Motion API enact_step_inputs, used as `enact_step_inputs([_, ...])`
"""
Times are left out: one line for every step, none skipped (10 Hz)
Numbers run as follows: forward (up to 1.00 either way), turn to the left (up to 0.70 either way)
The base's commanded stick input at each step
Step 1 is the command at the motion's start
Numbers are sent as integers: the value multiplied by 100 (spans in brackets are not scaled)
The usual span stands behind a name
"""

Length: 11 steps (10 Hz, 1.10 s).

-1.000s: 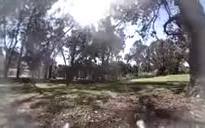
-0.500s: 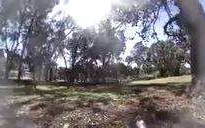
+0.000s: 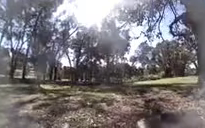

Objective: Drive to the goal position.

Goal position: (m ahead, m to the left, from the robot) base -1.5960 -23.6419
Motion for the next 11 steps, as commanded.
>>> enact_step_inputs([70,0])
enact_step_inputs([70,0])
enact_step_inputs([70,0])
enact_step_inputs([70,0])
enact_step_inputs([70,0])
enact_step_inputs([48,0])
enact_step_inputs([11,0])
enact_step_inputs([0,0])
enact_step_inputs([0,0])
enact_step_inputs([0,0])
enact_step_inputs([0,0])
